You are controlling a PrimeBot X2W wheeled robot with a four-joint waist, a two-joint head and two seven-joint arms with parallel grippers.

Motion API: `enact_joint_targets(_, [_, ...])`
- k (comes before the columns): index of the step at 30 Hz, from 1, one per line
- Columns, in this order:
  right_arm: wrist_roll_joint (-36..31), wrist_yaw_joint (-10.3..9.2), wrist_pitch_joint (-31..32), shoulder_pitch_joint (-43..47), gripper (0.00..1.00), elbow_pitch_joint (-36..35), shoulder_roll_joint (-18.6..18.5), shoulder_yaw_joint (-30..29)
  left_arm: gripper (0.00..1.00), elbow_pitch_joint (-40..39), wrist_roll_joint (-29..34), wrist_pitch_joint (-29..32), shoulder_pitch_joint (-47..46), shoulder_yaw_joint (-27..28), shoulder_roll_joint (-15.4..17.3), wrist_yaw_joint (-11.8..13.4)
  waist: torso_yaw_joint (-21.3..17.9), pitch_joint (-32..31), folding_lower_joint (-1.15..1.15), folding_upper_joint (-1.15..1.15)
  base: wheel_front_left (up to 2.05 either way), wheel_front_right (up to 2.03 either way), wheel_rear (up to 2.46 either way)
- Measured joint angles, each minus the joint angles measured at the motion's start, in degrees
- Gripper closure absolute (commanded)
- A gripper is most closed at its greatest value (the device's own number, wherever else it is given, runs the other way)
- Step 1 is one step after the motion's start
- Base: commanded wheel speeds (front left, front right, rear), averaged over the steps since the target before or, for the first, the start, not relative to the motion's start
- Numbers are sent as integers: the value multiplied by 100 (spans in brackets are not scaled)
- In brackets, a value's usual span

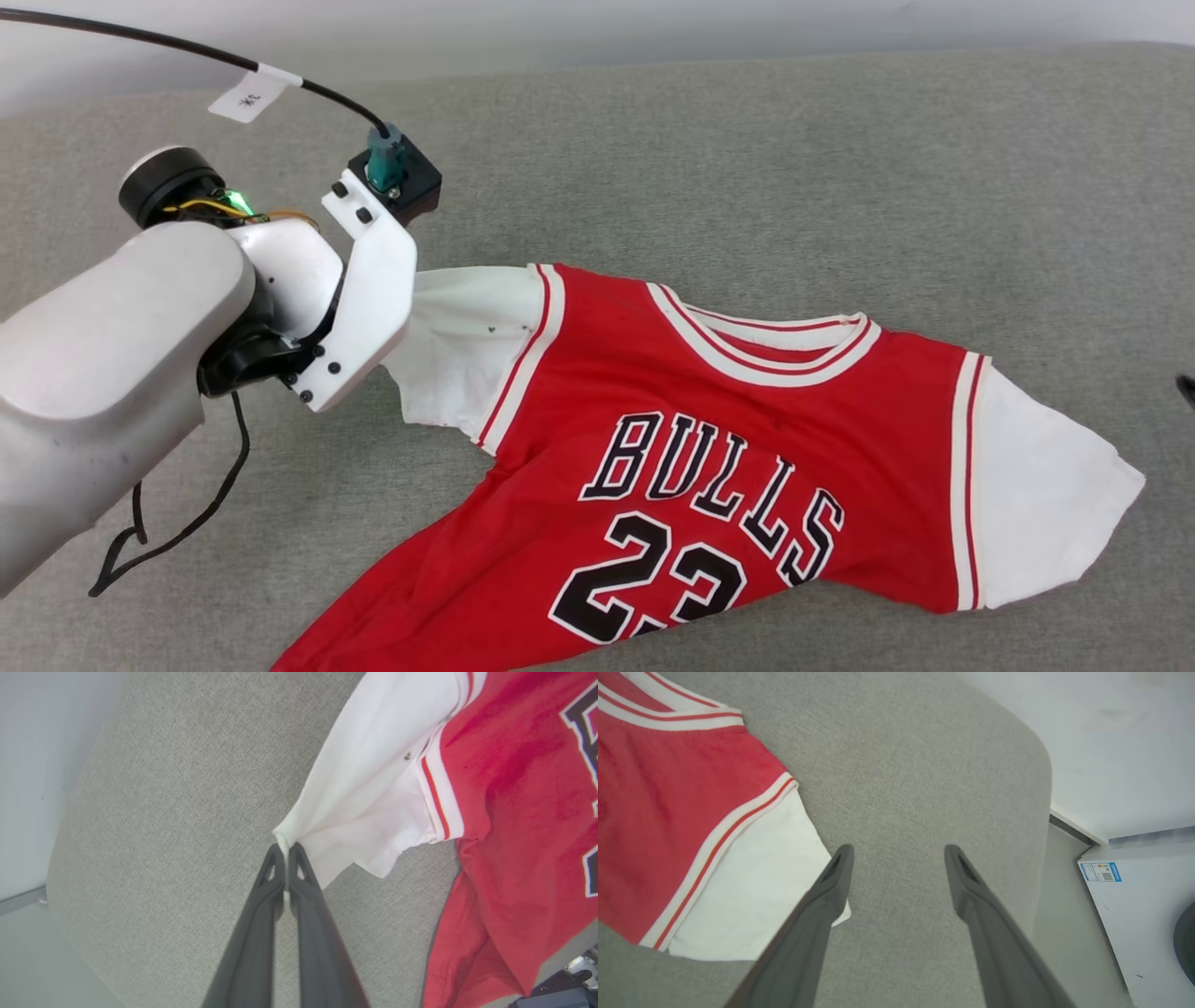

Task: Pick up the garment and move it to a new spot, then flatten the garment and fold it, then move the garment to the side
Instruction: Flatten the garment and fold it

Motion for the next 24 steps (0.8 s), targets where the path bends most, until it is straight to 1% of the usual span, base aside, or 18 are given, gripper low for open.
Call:
enact_joint_targets(2, [400, 0, 520, -117, 0, 38, -419, 257, 100, -55, 15, -29, -1, 1, -8, 1, 47, 51, 0, 0, 0, 0, 0])
enact_joint_targets(4, [702, 0, 965, -250, 0, 143, -739, 533, 100, -102, 60, -79, -8, -3, -58, 1, 92, 125, 0, 0, 0, 0, 0])
enact_joint_targets(6, [899, 0, 1346, -359, 0, 227, -967, 849, 100, -130, 93, -115, -50, -4, -127, 1, 141, 203, 0, 0, 0, 0, 0])
enact_joint_targets(7, [1037, 0, 1505, -404, 0, 304, -1015, 957, 100, -136, 113, -135, -88, -8, -164, 1, 166, 244, 0, 0, 0, 0, 0])
enact_joint_targets(10, [1274, 0, 1800, -599, 0, 533, -1017, 1310, 100, -151, 154, -187, -187, -8, -235, 1, 234, 377, 0, 0, 0, 0, 0])
enact_joint_targets(13, [1377, 0, 1869, -765, 0, 814, -928, 1573, 100, -158, 164, -211, -294, -10, -271, 1, 291, 522, 0, 0, 0, 0, 0])
enact_joint_targets(18, [1528, 0, 1749, -852, 0, 1274, -672, 2072, 100, -162, 179, -268, -407, -34, -312, 1, 362, 744, 0, 0, 0, 0, 0])
enact_joint_targets(23, [1675, -2, 1511, -1036, 0, 1484, -657, 2448, 100, -130, 177, -354, -454, -65, -263, 1, 369, 866, 0, 0, 0, 0, 0])
enact_joint_targets(24, [1682, -1, 1447, -1079, 58, 1518, -657, 2515, 100, -120, 175, -364, -456, -71, -250, 1, 358, 868, 0, 0, 0, 0, 0])
